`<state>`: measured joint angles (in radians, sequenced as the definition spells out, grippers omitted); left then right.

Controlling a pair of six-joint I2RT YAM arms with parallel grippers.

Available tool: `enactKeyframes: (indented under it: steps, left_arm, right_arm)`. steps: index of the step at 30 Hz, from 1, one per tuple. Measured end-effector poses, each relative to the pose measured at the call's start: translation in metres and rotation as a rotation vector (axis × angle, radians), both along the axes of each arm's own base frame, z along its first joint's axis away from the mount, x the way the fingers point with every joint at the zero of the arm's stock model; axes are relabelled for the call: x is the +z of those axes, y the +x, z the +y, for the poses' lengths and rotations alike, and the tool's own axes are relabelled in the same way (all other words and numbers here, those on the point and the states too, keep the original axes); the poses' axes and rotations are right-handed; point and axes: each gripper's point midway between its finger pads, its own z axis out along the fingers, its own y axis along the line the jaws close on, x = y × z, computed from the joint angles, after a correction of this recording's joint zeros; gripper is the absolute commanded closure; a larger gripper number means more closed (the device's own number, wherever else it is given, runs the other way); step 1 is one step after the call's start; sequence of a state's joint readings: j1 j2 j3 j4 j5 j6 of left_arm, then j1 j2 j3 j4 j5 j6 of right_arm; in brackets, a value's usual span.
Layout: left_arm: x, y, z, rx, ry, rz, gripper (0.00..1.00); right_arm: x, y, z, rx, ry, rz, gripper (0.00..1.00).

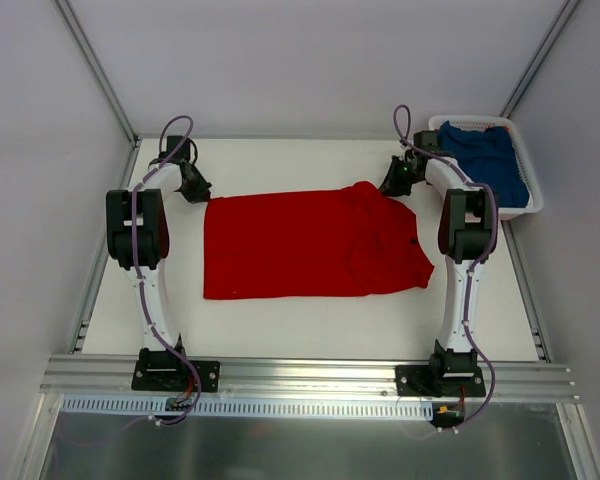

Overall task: Fold and stack the t-shirts
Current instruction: Grap the side of the flattened tshirt furthest away from the robot with both arms

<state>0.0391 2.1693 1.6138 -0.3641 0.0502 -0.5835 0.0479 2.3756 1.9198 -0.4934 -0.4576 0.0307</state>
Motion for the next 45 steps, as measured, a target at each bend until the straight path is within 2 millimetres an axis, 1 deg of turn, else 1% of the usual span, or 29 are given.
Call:
enactKeyframes:
  steps: [4, 8, 10, 13, 17, 19, 24, 26, 27, 29, 30, 31, 33, 37, 38, 40, 43, 45]
  left_arm:
    - [0.0, 0.0, 0.0, -0.002, 0.002, -0.001, 1.0]
    - [0.001, -0.003, 0.001, -0.007, 0.01, 0.003, 1.0]
    - [0.001, -0.008, 0.002, -0.01, 0.016, 0.008, 1.0]
    - [0.001, -0.015, 0.003, -0.011, 0.022, 0.023, 1.0]
    - [0.003, -0.025, 0.007, -0.001, 0.041, 0.036, 1.0]
    - [0.005, -0.028, 0.011, 0.005, 0.046, 0.036, 1.0]
    - [0.008, -0.031, 0.018, 0.022, 0.06, 0.038, 1.0]
    - [0.008, -0.033, 0.02, 0.025, 0.061, 0.041, 1.0]
    - [0.008, -0.033, 0.02, 0.025, 0.062, 0.042, 1.0]
    - [0.008, -0.033, 0.02, 0.023, 0.064, 0.043, 1.0]
    - [0.008, -0.033, 0.02, 0.021, 0.065, 0.043, 1.0]
    - [0.008, -0.033, 0.02, 0.02, 0.065, 0.043, 1.0]
    - [0.008, -0.034, 0.02, 0.018, 0.066, 0.043, 1.0]
    - [0.008, -0.034, 0.021, 0.013, 0.069, 0.043, 1.0]
    - [0.008, -0.034, 0.021, 0.012, 0.07, 0.043, 1.0]
    - [0.008, -0.034, 0.021, 0.01, 0.07, 0.043, 1.0]
    - [0.008, -0.034, 0.021, 0.01, 0.071, 0.043, 1.0]
    - [0.008, -0.034, 0.021, 0.009, 0.071, 0.043, 1.0]
  right_arm:
    - [0.001, -0.004, -0.005, -0.01, -0.029, -0.005, 1.0]
    - [0.002, -0.017, -0.017, -0.043, -0.093, 0.002, 1.0]
    - [0.007, -0.025, -0.023, -0.06, -0.125, 0.002, 1.0]
    - [0.018, -0.03, -0.033, -0.087, -0.174, -0.017, 1.0]
    - [0.034, -0.031, -0.045, -0.126, -0.227, -0.057, 1.0]
    - [0.04, -0.029, -0.05, -0.142, -0.242, -0.075, 0.97]
    - [0.042, -0.025, -0.065, -0.179, -0.27, -0.085, 0.96]
    - [0.042, -0.025, -0.069, -0.188, -0.274, -0.084, 0.91]
    - [0.042, -0.024, -0.071, -0.192, -0.276, -0.084, 0.84]
    - [0.042, -0.024, -0.072, -0.196, -0.276, -0.083, 0.74]
    - [0.043, -0.024, -0.072, -0.195, -0.277, -0.085, 0.72]
    - [0.045, -0.023, -0.073, -0.194, -0.278, -0.088, 0.68]
    - [0.052, -0.018, -0.074, -0.191, -0.282, -0.099, 0.67]
    - [0.076, 0.003, -0.075, -0.185, -0.294, -0.171, 0.67]
    - [0.081, 0.008, -0.075, -0.183, -0.294, -0.188, 0.65]
    - [0.088, 0.016, -0.075, -0.18, -0.291, -0.211, 0.63]
    - [0.085, 0.026, -0.073, -0.169, -0.282, -0.218, 0.59]
    - [0.076, 0.03, -0.07, -0.159, -0.275, -0.205, 0.57]
